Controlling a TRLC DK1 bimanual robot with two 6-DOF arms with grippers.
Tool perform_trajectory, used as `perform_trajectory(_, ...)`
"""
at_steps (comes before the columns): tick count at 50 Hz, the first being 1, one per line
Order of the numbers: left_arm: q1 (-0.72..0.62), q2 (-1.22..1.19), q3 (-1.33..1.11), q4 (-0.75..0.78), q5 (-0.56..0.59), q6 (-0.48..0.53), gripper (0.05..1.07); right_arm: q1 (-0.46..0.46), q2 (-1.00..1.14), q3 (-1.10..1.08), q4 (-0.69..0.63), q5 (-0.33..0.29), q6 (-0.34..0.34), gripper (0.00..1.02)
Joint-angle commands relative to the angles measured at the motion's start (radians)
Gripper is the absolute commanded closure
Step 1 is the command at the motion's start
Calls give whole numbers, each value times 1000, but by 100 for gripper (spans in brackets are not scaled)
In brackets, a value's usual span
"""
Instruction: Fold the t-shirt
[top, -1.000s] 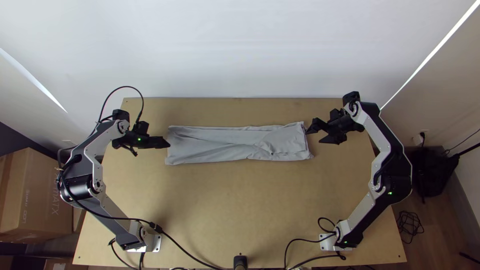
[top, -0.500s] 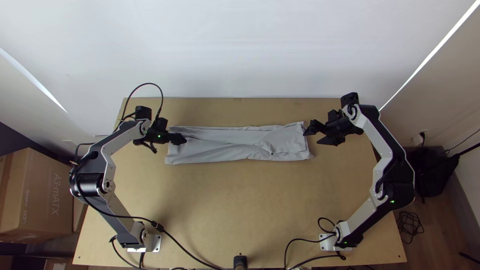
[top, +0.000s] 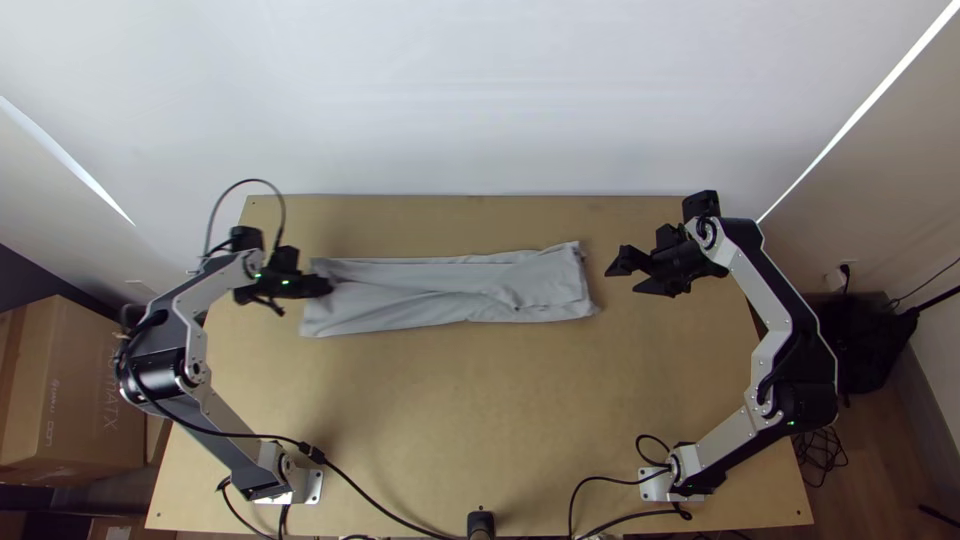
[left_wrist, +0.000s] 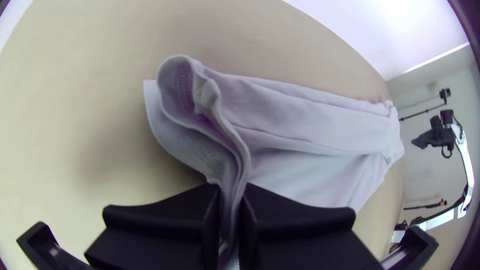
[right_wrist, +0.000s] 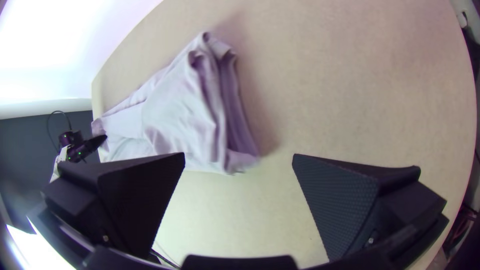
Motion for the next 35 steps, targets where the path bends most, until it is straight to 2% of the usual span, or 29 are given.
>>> perform_trajectory(1,133,-22,20,-92,-18,106,105,2,-42,-36,17,-3,16,3)
perform_trajectory(9,258,-58,111,-230,3,188,105,2,-64,-69,72,-3,33,3)
perform_trajectory(18,266,-172,171,-399,51,214,105,2,-87,-90,125,-3,70,3)
perform_trajectory(26,100,-313,174,-473,55,163,105,8,-101,-95,126,-3,76,3)
perform_trajectory(35,-153,-356,226,-471,54,-7,105,3,-128,-104,126,-3,77,3)
